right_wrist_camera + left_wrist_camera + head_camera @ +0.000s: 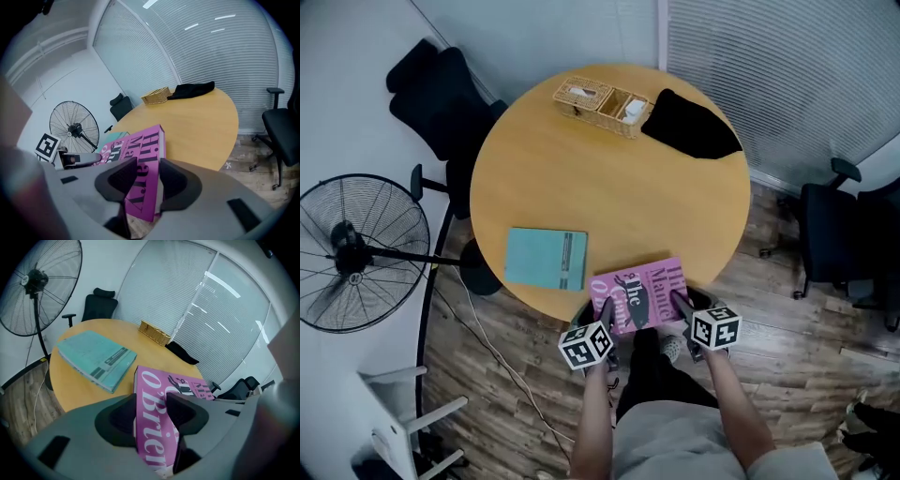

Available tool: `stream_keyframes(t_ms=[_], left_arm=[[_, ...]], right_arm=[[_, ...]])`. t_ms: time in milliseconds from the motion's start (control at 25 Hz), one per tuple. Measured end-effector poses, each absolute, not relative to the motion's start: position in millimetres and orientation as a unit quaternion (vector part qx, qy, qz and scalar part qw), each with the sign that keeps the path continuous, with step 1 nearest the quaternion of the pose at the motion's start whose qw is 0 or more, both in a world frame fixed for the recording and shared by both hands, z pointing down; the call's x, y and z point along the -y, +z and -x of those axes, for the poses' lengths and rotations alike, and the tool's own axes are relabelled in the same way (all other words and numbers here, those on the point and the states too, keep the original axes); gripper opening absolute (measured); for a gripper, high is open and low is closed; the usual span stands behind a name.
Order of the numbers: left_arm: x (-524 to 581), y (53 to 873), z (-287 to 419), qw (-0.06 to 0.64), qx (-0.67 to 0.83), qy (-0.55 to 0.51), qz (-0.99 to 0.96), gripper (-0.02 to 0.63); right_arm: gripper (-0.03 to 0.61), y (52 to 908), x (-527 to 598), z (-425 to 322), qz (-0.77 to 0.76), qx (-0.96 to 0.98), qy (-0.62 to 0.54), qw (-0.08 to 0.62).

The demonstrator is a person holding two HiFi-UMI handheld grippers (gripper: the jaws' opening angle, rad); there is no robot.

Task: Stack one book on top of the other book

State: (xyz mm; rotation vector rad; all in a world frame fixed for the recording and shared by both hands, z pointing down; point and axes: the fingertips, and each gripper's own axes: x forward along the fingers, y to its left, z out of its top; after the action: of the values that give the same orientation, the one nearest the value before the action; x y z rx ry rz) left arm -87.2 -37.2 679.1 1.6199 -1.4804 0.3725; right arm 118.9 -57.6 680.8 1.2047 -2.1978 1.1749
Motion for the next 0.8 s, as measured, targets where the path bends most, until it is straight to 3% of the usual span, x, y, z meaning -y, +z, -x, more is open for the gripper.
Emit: stream_keyframes(t_ms=[800], left_arm=[[-52.9, 655.3, 181.6, 0.417, 0.635, 0.144, -0.634, 0.218]], right_arm=[[0.161, 667.0, -24.9, -22.3, -0.352, 0.828, 0.389, 0.2]])
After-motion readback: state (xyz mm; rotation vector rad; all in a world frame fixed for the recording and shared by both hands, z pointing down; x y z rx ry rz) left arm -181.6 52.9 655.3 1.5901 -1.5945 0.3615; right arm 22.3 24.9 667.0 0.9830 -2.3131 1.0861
